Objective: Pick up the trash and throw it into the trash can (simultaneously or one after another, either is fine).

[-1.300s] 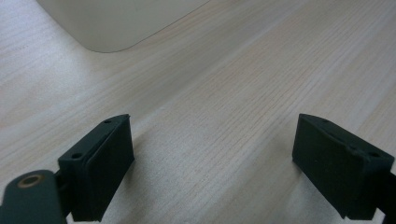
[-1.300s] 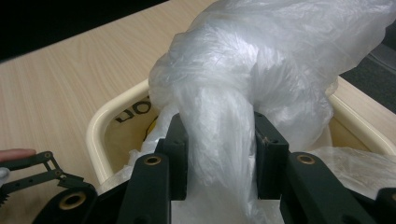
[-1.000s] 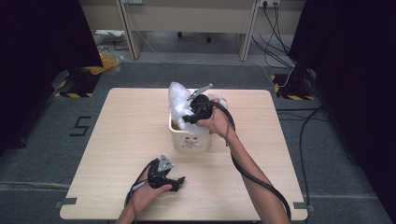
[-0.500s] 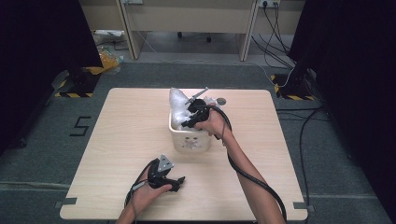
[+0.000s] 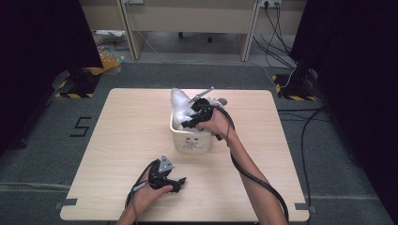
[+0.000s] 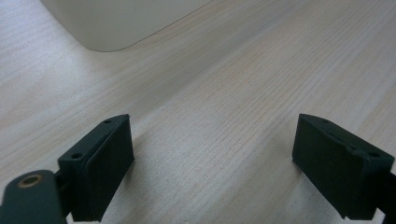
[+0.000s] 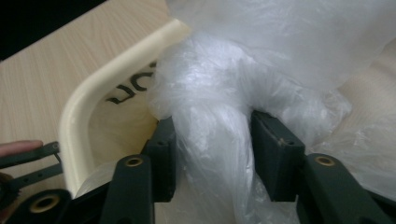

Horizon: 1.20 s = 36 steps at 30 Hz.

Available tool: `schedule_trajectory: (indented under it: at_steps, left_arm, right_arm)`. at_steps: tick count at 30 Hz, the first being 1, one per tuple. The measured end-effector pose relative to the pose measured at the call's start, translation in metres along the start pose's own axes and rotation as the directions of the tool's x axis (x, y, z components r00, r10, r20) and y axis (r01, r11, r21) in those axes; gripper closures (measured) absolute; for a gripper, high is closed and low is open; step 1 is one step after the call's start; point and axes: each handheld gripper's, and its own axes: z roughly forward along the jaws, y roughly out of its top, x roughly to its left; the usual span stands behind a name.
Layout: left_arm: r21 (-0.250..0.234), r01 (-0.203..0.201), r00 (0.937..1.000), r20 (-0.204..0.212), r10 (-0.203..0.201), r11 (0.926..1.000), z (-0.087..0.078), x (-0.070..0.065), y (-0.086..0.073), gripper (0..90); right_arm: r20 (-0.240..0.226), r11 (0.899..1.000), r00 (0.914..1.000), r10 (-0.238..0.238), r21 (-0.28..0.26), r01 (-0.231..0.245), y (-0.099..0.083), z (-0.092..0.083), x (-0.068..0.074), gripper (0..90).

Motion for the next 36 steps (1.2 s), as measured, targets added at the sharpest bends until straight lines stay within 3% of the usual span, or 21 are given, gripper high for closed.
schedule_trajectory:
  at_steps: [2, 12, 24, 36]
  left_arm:
    - [0.000, 0.000, 1.0000, 0.001, 0.000, 1.0000, 0.000, 0.000, 0.000, 11.7]
    - [0.000, 0.001, 1.0000, 0.000, -0.001, 1.0000, 0.000, 0.000, 0.000, 11.6]
    - [0.000, -0.001, 1.0000, 0.000, 0.001, 1.0000, 0.000, 0.000, 0.000, 11.6]
    - [0.000, 0.000, 1.0000, 0.000, 0.000, 1.0000, 0.000, 0.000, 0.000, 11.6]
  right_arm:
    - [-0.014, 0.999, 0.9996, 0.026, -0.043, -0.027, 0.000, -0.006, 0.001, 42.6]
    - [0.022, 0.986, 0.9997, 0.005, -0.166, -0.001, 0.008, -0.051, 0.011, 41.4]
    - [0.039, 0.978, 0.9992, 0.002, -0.210, 0.006, 0.000, -0.069, 0.010, 41.1]
    - [0.064, 0.969, 0.9978, 0.017, -0.249, 0.000, -0.022, -0.088, 0.006, 39.4]
